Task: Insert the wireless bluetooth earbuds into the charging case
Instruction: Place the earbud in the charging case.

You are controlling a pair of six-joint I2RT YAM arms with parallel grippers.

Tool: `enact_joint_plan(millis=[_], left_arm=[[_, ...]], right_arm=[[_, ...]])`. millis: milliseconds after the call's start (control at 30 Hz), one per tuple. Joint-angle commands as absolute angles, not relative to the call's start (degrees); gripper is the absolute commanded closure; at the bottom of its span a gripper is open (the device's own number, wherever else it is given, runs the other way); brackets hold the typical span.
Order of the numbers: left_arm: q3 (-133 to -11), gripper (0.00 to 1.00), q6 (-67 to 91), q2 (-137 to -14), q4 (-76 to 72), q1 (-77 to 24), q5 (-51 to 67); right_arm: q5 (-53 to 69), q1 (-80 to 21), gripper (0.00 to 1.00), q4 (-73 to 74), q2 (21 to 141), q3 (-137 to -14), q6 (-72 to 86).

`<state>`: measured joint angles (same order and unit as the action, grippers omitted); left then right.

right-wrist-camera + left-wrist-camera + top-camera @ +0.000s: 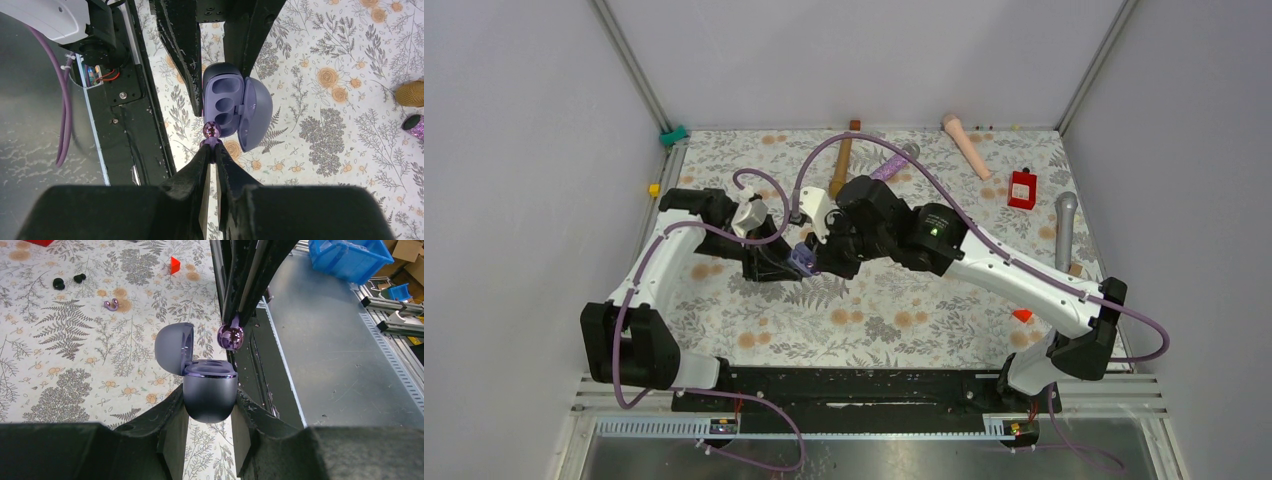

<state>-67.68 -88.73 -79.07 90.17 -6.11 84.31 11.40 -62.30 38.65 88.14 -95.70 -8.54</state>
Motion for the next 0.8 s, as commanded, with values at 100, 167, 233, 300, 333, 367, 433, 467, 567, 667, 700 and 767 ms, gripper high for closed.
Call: enact_joint_plan(millis=[100, 167, 233, 300, 333, 367, 433, 467, 567, 667, 700, 767], left_arm=[[-67.2, 1.00, -90.8, -76.9, 92.2, -5.9, 87.7], [-67.2, 1.00, -90.8, -76.7, 92.2, -5.9, 87.8], [-67.1, 1.00, -90.8, -76.5, 92.2, -5.9, 87.8], [-67.1, 1.00, -90.7, -76.3, 92.2, -5.8, 88.0], [-67.1, 1.00, -90.6, -76.2, 92.2, -5.9, 88.1], [-67.0, 1.00, -90.6, -76.1, 92.2, -5.9, 88.0], [-66.9, 1.00, -90.7, -76.0, 92.2, -5.9, 88.1], [-66.9, 1.00, -90.8, -75.9, 92.2, -5.9, 88.2], [-66.8, 1.00, -90.8, -75.9, 92.2, -5.9, 88.2], [-66.9, 1.00, -90.8, -75.9, 92.3, -5.9, 88.3], [-66.8, 1.00, -90.8, -75.9, 92.3, -5.9, 88.3], [-66.8, 1.00, -90.8, -75.8, 92.2, -5.9, 88.3]], right_arm=[[8.1, -63.7, 0.87, 36.9, 88.6, -95.9, -10.0], [7.7, -63.8, 0.87, 36.8, 88.7, -96.0, -10.0], [7.4, -63.9, 0.87, 36.9, 88.9, -96.1, -10.2], [7.2, -63.9, 0.87, 36.9, 89.0, -96.1, -10.2], [7.2, -63.9, 0.87, 36.9, 89.1, -96.1, -10.2], [7.2, -64.0, 0.87, 36.8, 89.1, -96.2, -10.2], [7.2, -64.1, 0.87, 36.9, 89.3, -96.2, -10.2], [7.4, -64.1, 0.87, 36.8, 89.3, -96.2, -10.2], [7.6, -64.3, 0.87, 36.9, 89.4, -96.2, -10.2], [7.6, -64.5, 0.87, 37.0, 89.6, -96.3, -10.2], [7.5, -64.5, 0.87, 36.9, 89.7, -96.3, -10.3], [7.3, -64.6, 0.87, 36.9, 89.8, -96.3, -10.4]])
